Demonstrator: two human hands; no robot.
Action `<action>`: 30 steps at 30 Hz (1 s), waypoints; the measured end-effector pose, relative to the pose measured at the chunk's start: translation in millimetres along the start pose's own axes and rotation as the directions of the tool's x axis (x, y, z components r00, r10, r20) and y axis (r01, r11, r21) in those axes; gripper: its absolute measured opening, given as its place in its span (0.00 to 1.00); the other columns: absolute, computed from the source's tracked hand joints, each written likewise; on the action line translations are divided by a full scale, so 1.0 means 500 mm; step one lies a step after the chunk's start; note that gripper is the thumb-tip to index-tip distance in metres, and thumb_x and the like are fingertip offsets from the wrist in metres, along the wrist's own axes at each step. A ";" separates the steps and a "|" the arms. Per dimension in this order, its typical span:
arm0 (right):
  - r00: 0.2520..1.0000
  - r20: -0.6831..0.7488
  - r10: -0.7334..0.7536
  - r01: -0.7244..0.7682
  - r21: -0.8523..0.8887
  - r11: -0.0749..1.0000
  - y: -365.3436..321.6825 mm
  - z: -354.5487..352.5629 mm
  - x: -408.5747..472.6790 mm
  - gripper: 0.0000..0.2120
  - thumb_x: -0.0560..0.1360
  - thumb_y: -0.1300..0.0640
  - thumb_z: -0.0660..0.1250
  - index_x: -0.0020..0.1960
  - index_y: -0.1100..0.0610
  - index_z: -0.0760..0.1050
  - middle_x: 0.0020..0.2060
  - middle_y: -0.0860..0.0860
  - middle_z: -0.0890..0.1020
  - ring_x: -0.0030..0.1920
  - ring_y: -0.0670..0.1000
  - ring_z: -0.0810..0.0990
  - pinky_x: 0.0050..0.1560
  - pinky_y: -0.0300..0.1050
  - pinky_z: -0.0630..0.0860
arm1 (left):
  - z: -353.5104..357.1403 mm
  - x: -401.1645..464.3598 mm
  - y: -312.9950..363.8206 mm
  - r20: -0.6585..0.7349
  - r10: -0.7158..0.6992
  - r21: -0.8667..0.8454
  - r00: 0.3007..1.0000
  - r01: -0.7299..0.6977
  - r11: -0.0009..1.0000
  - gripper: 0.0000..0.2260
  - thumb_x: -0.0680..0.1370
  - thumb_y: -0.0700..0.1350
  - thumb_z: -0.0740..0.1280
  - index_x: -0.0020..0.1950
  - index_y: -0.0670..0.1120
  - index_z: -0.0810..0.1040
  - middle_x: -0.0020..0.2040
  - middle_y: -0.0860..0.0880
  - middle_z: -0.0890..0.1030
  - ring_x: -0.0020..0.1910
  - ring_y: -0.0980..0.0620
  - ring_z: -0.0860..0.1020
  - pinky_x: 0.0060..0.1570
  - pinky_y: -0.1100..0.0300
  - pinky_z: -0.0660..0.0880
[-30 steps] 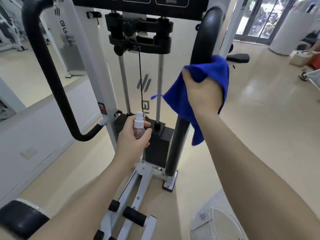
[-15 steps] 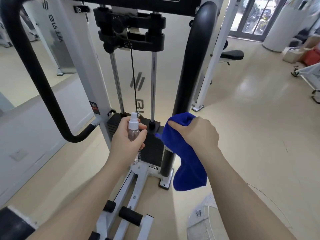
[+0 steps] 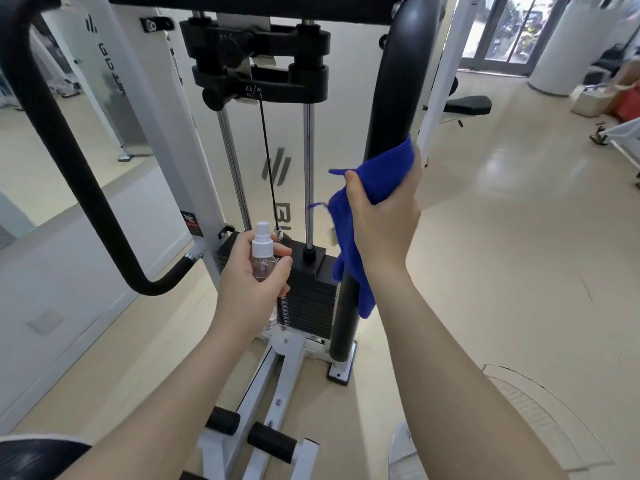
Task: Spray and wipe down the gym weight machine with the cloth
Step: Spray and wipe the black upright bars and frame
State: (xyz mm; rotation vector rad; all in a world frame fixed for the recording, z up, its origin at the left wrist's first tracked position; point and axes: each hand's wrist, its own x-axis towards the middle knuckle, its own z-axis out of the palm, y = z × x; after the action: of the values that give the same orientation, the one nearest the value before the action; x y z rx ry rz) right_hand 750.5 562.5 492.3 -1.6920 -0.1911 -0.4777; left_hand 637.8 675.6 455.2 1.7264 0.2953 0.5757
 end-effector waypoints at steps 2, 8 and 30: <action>0.999 -0.011 0.030 -0.030 -0.048 0.998 0.031 0.003 -0.024 0.33 0.69 0.47 0.70 0.70 0.50 0.60 0.47 0.46 0.80 0.43 0.47 0.80 0.45 0.46 0.80 | -0.005 -0.002 -0.011 0.000 -0.005 -0.002 1.000 0.005 1.000 0.09 0.76 0.37 0.66 0.50 0.50 0.72 0.45 0.45 0.77 0.36 0.51 0.75 0.32 0.70 0.74; 0.993 0.089 0.076 -0.067 -0.106 0.992 0.052 -0.017 -0.050 0.25 0.69 0.53 0.73 0.61 0.50 0.65 0.43 0.40 0.75 0.45 0.48 0.77 0.46 0.37 0.75 | -0.004 -0.013 -0.029 -0.003 -0.036 -0.054 0.999 0.036 0.998 0.12 0.76 0.36 0.66 0.49 0.53 0.71 0.46 0.44 0.79 0.34 0.50 0.74 0.32 0.67 0.74; 0.990 0.136 -0.036 0.018 0.130 0.991 0.059 -0.026 -0.018 0.24 0.67 0.63 0.74 0.55 0.51 0.65 0.45 0.45 0.78 0.44 0.38 0.78 0.46 0.30 0.74 | 0.109 0.083 0.070 0.167 0.247 -0.065 0.955 -0.239 0.969 0.15 0.73 0.41 0.70 0.51 0.57 0.70 0.43 0.52 0.82 0.31 0.56 0.78 0.36 0.59 0.79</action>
State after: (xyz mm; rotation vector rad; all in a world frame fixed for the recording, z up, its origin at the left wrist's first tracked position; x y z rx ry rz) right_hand 751.3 545.9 463.5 -1.5982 -0.3397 -0.3605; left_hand 697.6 642.0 490.2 1.7696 -0.0549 0.5997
